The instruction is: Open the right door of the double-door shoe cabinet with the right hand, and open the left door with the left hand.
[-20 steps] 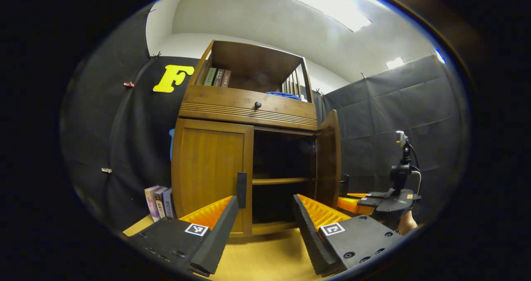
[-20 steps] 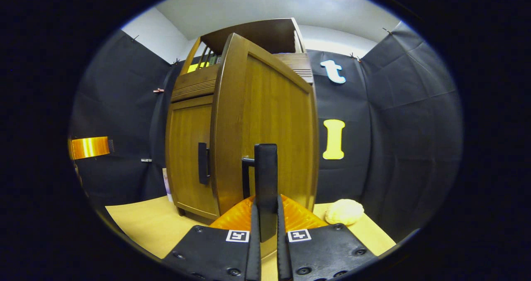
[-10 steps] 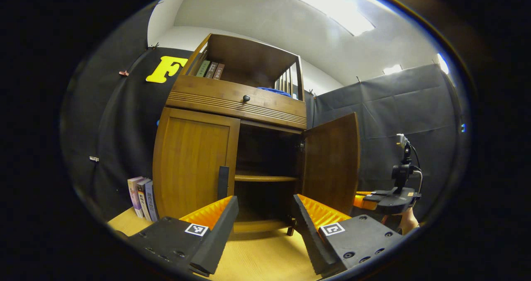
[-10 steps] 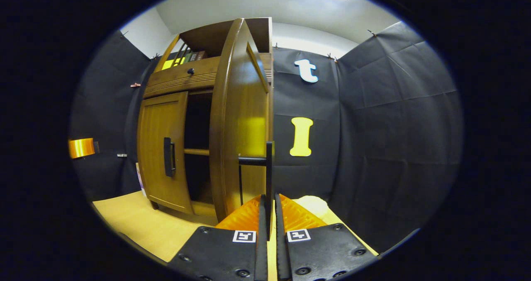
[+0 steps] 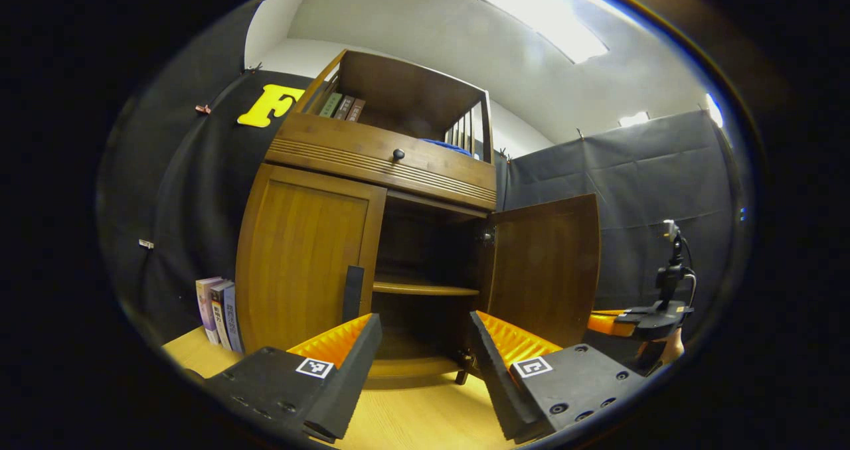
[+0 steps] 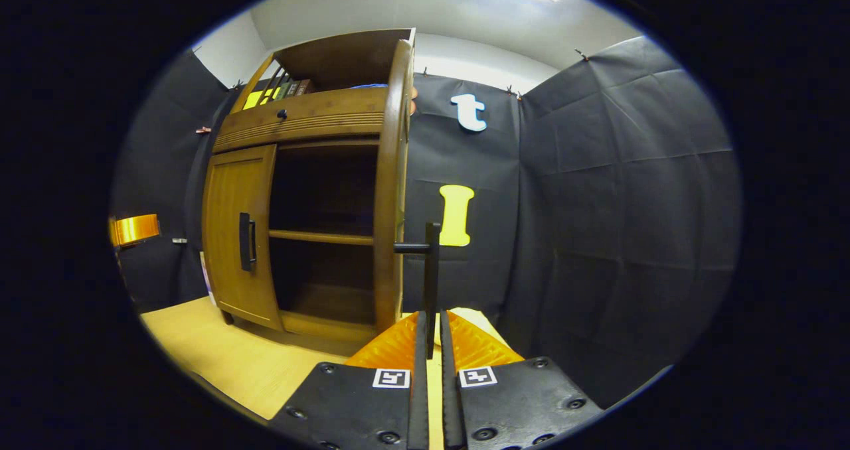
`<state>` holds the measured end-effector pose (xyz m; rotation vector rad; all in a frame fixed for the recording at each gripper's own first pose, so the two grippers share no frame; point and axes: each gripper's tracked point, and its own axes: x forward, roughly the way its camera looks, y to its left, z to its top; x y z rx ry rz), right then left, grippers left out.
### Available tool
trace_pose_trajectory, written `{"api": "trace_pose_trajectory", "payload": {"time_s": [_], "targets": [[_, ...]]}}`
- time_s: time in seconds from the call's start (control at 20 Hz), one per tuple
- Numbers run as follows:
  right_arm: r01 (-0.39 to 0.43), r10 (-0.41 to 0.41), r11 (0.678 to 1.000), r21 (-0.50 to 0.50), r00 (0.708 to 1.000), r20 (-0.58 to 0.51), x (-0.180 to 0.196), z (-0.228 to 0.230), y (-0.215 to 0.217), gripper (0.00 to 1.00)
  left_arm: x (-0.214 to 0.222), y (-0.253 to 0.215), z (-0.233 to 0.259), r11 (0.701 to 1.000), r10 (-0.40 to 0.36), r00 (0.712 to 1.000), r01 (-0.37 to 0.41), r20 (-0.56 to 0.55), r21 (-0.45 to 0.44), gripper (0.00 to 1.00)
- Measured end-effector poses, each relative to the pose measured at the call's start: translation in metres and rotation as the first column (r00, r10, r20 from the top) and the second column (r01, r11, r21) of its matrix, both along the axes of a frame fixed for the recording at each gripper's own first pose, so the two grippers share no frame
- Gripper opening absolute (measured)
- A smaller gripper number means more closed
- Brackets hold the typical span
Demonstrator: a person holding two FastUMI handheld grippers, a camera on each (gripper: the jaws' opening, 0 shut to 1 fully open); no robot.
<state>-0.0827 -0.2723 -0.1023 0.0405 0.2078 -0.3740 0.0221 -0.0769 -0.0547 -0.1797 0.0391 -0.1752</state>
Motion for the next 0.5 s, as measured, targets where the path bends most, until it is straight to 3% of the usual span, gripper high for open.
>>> {"api": "trace_pose_trajectory", "payload": {"time_s": [0.15, 0.25, 0.35, 0.45, 0.5], "targets": [[0.009, -0.009, 1.000, 0.008, 1.000, 0.022, -0.022, 0.008, 0.005, 0.13, 0.015, 0.003, -0.005, 0.999, 0.013, 1.000, -0.013, 0.002, -0.031, 0.80], [0.006, -0.006, 1.000, -0.017, 1.000, 0.015, -0.041, 0.014, 0.010, 0.14, 0.028, 0.010, -0.016, 0.999, 0.044, 0.999, -0.045, -0.027, -0.026, 0.83], [-0.001, 0.002, 1.000, -0.027, 0.999, 0.047, -0.056, 0.032, 0.019, 0.15, 0.042, 0.019, -0.023, 0.995, 0.099, 0.994, -0.099, -0.046, -0.002, 0.85], [-0.040, 0.038, 0.999, 0.010, 0.994, 0.104, -0.062, 0.052, 0.039, 0.10, 0.058, 0.032, -0.030, 0.989, 0.145, 0.988, -0.143, -0.055, 0.040, 0.80], [-0.072, 0.068, 0.997, 0.029, 0.989, 0.135, -0.061, 0.062, 0.052, 0.14, 0.064, 0.036, -0.035, 0.985, 0.165, 0.985, -0.162, -0.056, 0.060, 0.83]]}}
